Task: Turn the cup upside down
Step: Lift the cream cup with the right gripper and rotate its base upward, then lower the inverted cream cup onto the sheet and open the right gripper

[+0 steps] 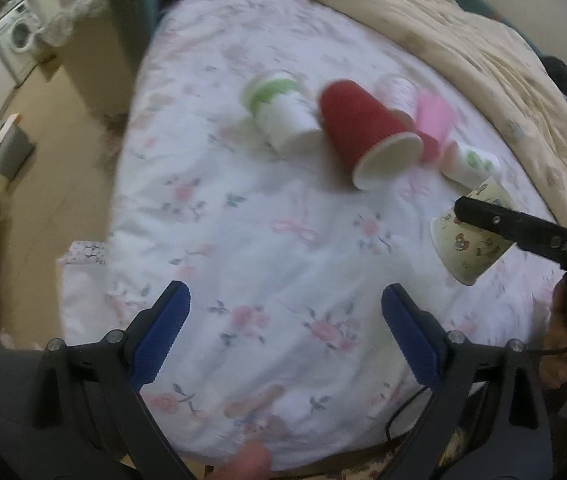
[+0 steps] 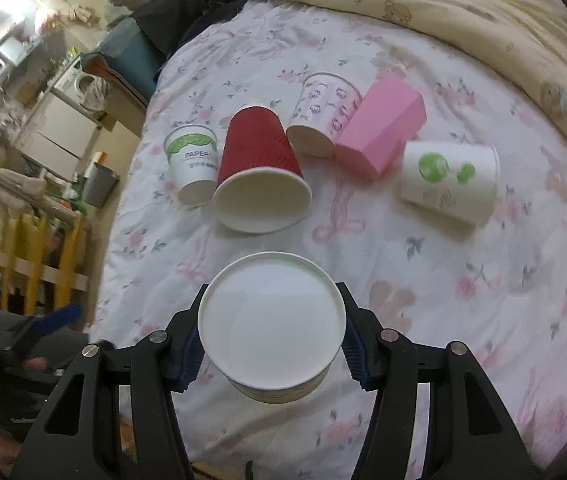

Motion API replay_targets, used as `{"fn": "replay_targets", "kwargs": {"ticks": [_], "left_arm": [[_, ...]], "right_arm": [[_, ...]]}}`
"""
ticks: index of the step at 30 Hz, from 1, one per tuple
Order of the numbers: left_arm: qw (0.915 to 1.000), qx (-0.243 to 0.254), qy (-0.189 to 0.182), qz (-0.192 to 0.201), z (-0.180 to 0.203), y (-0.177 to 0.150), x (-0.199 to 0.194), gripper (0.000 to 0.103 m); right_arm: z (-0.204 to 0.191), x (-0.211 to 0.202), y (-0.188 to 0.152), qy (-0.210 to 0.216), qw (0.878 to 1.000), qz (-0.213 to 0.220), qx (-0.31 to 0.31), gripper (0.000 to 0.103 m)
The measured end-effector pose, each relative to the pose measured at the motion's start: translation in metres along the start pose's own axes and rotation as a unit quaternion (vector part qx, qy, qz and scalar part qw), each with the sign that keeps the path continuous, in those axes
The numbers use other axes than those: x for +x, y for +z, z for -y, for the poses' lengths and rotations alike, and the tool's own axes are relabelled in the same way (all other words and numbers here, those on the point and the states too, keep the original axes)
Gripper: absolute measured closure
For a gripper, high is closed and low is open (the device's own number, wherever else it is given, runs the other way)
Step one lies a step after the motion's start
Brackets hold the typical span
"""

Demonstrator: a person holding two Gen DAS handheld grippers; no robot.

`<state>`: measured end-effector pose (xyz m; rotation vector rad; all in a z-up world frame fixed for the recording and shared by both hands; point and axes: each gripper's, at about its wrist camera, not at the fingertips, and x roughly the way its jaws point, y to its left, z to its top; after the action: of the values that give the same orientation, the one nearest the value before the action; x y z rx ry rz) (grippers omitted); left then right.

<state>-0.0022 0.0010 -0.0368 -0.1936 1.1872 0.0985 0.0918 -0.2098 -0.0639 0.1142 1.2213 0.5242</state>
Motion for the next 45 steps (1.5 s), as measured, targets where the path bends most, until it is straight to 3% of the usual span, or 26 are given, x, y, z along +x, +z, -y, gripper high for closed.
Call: {"fn": "replay_targets", "kwargs": {"ticks": [4, 12, 23, 24, 26, 28, 33, 36, 45], "left_arm": [[0.9995, -0.021, 0.023, 0.002, -0.009, 0.005, 0.002, 0.008], [0.999, -0.038, 0.022, -0.002, -0.021, 0.007, 0.002, 0.007], [0.9994, -0.033, 0.014, -0.003, -0.016, 0.007, 0.002, 0.007], [0.9994, -0.032, 0.011, -0.004, -0.015, 0.007, 0.003, 0.007], [0.9995, -0.031, 0.01, -0.001, -0.014, 0.007, 0.002, 0.007], [0.9996, -0.027, 0.01, 0.003, -0.014, 0.006, 0.0, 0.007], [0.9993, -0.031, -0.004, 0.019, -0.014, 0.006, -0.01, 0.007], [0.9991, -0.023, -0.006, 0.035, -0.01, 0.006, -0.016, 0.007], [0.9966, 0.017, -0.014, 0.08, 0.011, 0.001, -0.033, 0.007]], "right_arm": [[-0.01, 0.026, 0.01, -0.025, 0.999, 0.012, -0.026, 0.043], [-0.019, 0.074, 0.012, -0.076, 0.995, 0.027, -0.057, 0.043], [-0.023, 0.08, 0.006, -0.074, 0.995, 0.017, -0.066, 0.038], [-0.023, 0.076, 0.006, -0.071, 0.996, 0.014, -0.06, 0.036], [-0.023, 0.067, 0.004, -0.066, 0.996, 0.01, -0.055, 0.013], [-0.023, 0.049, 0.001, -0.064, 0.997, 0.018, -0.05, 0.005], [-0.016, -0.013, -0.01, -0.037, 0.998, 0.053, -0.013, 0.003], [-0.01, -0.043, -0.022, -0.042, 0.996, 0.077, 0.003, 0.0], [-0.009, -0.076, -0.067, -0.081, 0.989, 0.119, 0.011, 0.0]]}}
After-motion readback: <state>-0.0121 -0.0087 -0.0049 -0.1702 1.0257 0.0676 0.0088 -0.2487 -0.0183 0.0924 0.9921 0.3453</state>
